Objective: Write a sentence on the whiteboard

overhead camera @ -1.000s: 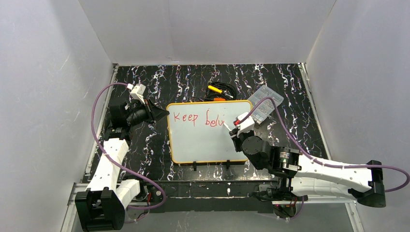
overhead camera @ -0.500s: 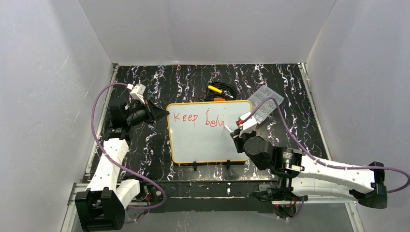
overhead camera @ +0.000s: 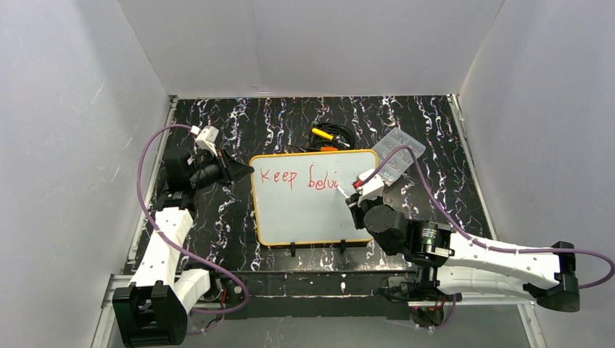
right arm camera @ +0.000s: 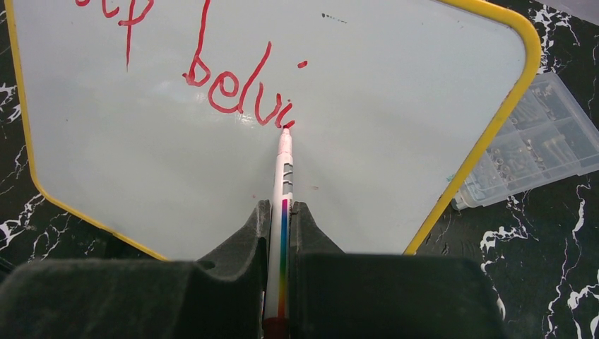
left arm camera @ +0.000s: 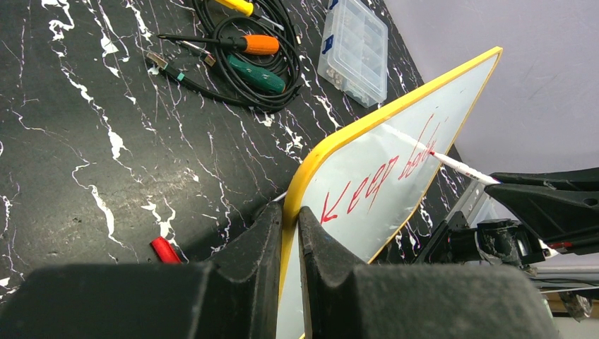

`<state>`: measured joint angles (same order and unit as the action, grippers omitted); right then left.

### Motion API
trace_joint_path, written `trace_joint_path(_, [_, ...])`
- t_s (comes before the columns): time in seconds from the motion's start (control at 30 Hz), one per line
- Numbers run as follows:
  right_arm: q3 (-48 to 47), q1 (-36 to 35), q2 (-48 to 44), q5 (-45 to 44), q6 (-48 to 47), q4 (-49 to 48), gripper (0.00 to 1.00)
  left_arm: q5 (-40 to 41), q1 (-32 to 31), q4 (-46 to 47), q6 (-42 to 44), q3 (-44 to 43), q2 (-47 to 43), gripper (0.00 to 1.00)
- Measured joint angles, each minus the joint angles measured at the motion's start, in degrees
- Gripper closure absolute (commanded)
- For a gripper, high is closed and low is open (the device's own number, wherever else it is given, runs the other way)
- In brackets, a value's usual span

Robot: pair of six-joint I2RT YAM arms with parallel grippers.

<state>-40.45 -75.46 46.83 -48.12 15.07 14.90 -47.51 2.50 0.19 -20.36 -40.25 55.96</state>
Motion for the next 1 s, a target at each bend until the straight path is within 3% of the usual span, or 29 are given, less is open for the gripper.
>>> trace_joint_path(1.0, [-0.3, 0.0, 0.2, -2.4, -2.4, -1.5, 0.99, 0.1, 0.0, -0.2, 0.0, 0.0, 0.0, 1.00])
